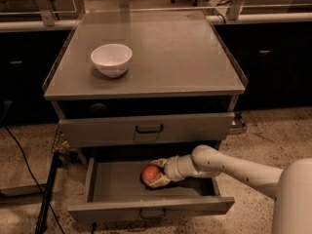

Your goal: Place apple into middle drawer

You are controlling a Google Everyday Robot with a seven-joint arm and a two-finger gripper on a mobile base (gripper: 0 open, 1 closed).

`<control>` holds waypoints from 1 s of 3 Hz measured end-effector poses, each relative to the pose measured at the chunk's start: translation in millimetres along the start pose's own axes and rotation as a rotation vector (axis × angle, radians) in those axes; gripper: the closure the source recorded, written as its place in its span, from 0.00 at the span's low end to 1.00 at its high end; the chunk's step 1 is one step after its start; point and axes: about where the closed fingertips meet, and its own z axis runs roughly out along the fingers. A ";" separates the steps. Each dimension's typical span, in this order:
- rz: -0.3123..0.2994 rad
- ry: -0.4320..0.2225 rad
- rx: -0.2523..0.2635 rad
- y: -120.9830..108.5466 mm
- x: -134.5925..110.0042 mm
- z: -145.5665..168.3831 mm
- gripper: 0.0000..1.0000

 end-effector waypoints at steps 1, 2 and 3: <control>0.009 0.011 -0.004 -1.5 5.8 5.0 1.00; 0.017 0.017 -0.014 -1.7 11.7 10.2 0.96; 0.017 0.017 -0.014 -1.7 11.7 10.2 0.73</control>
Offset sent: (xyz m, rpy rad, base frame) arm 0.0060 -0.0040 -0.0233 -0.0199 0.0383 -0.0042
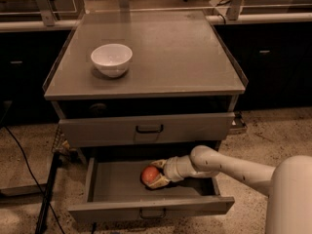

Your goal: Place apple into middle drawer

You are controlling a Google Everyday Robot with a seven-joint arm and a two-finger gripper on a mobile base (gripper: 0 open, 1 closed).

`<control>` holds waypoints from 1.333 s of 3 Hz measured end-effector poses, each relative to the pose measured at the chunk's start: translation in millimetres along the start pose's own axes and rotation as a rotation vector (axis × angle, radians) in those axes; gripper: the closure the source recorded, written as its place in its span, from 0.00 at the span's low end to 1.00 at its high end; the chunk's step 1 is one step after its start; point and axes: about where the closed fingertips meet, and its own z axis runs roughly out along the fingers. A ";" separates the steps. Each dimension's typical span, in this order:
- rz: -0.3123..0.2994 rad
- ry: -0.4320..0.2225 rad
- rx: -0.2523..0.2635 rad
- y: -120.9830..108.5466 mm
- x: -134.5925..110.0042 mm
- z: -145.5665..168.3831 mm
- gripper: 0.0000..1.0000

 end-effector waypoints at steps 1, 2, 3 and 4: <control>0.000 0.000 0.000 0.0 0.0 0.0 0.50; 0.000 0.000 0.000 0.0 0.0 0.1 0.27; 0.000 0.000 0.000 0.1 0.0 0.1 0.00; 0.000 0.000 0.000 0.1 0.0 0.1 0.00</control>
Offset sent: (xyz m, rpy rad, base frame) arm 0.0000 0.0000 0.0000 0.0000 0.0000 0.0000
